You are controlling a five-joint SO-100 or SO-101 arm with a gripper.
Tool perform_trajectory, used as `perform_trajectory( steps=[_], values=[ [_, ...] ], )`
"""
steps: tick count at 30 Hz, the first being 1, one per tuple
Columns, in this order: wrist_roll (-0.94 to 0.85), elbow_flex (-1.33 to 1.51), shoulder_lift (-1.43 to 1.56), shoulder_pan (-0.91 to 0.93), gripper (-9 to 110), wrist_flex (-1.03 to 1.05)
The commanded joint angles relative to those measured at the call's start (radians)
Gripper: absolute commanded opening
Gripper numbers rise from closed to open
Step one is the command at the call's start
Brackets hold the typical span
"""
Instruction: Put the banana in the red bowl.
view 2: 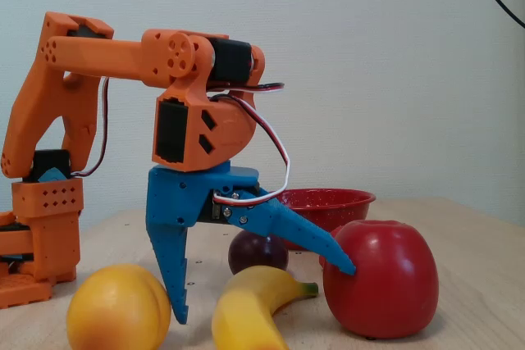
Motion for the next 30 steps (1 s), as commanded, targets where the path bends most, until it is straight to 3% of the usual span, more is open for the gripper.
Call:
perform_trajectory(
  steps=[1,30],
  values=[
    [0.028,-0.086,0.046,-0.017,65,-0.023],
    [0.077,-0.064,-0.028,0.049,65,-0.043]
  ],
)
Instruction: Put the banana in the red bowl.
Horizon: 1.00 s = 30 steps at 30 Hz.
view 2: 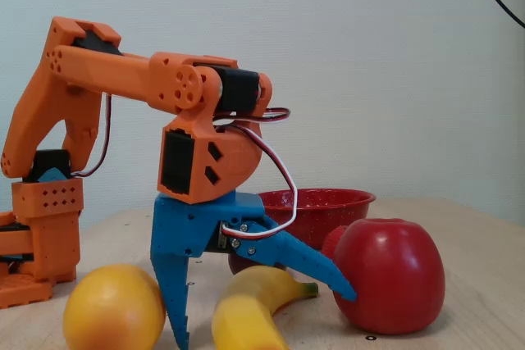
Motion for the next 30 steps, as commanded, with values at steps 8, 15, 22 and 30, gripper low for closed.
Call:
perform_trajectory(
  steps=[8,15,22,30],
  values=[
    [-0.029,-0.074,0.049,0.048,60,0.018],
    [-0.043,-0.083,0.044,0.049,54,0.015],
    [-0.048,-0.087,0.041,0.049,40,0.018],
    [-0.048,-0.091,0.041,0.037,33,0.025]
  ],
)
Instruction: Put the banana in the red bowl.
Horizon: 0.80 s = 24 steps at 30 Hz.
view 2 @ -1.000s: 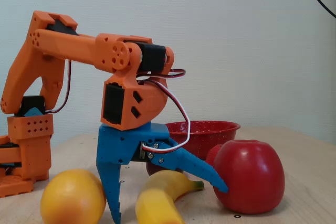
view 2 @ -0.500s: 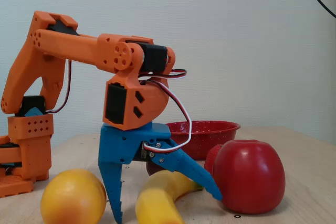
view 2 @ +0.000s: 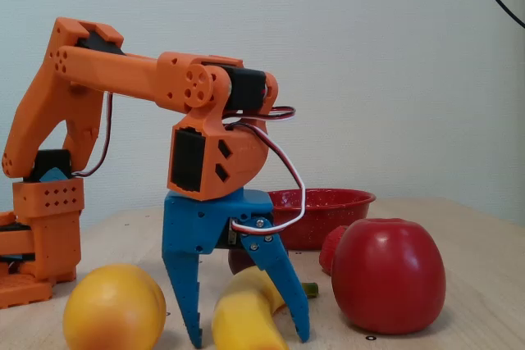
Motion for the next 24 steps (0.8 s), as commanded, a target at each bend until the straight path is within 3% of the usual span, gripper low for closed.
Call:
perform_trajectory(
  steps=[1,10,17,24],
  values=[
    [-0.028,-0.077,0.041,0.014,33,0.026],
    [-0.008,-0.081,0.041,0.0,21,0.046],
    [-0.002,-0.081,0.044,-0.003,1,0.066],
    [-0.057,-0.175,0.072,0.0,0,0.198]
  ],
)
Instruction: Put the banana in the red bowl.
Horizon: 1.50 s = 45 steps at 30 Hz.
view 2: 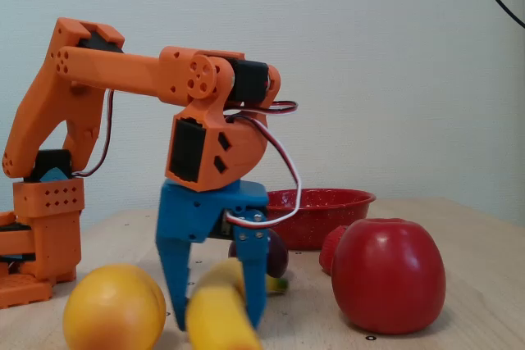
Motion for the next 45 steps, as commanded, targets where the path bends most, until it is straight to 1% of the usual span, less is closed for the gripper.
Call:
perform_trajectory(
  steps=[1,7,14,23,34,45],
  values=[
    [-0.051,-0.144,0.083,-0.003,0,0.067],
    [-0.071,-0.267,0.135,0.006,0,0.21],
    [-0.104,-0.285,0.235,0.025,0,0.212],
    [-0.204,-0.282,0.417,0.123,0,0.209],
    [-0.414,-0.288,0.588,0.337,0,0.14],
    [-0.588,-0.192,0.729,0.607,0,-0.021]
  ],
)
